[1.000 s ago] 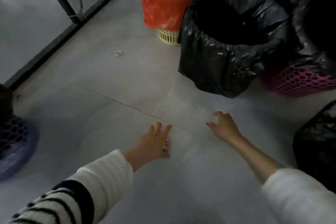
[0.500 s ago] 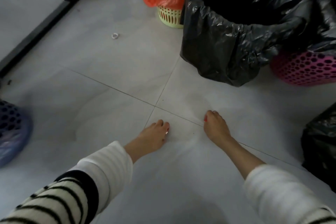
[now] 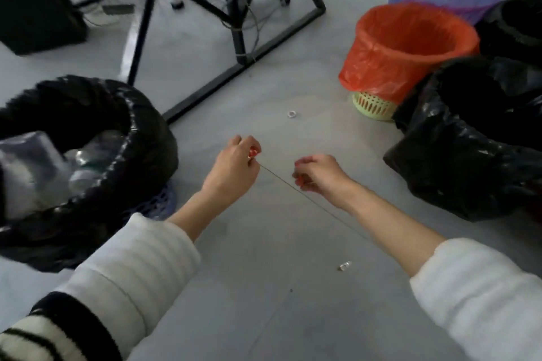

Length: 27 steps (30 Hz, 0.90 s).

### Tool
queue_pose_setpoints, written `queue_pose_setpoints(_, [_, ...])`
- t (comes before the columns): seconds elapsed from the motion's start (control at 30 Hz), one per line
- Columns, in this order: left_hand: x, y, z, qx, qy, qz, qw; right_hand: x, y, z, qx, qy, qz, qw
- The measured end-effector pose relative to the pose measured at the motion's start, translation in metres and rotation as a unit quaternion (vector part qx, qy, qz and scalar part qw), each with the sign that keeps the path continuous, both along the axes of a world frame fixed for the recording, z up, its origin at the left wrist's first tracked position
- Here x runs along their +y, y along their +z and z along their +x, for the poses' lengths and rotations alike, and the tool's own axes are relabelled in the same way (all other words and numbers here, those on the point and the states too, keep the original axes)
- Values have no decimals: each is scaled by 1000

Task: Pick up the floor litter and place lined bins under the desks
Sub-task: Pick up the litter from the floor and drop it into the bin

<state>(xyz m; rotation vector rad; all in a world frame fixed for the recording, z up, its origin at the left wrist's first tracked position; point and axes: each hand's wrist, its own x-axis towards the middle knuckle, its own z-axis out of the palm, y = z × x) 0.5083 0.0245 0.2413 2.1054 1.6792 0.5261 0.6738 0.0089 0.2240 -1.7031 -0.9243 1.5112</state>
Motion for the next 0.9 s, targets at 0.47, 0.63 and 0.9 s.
queue_pose_setpoints(0.47, [27,61,-215,11,273,16,962,61,104,-232,65,170,101,978])
queue_pose_setpoints(0.63, [19,58,-179,-2,192,132,972,58,72,-184,-21,94,113,989])
queue_pose_setpoints(0.9, [17,-4,-67,18,-30,49,998,31,-9,-56,-258,134,15,957])
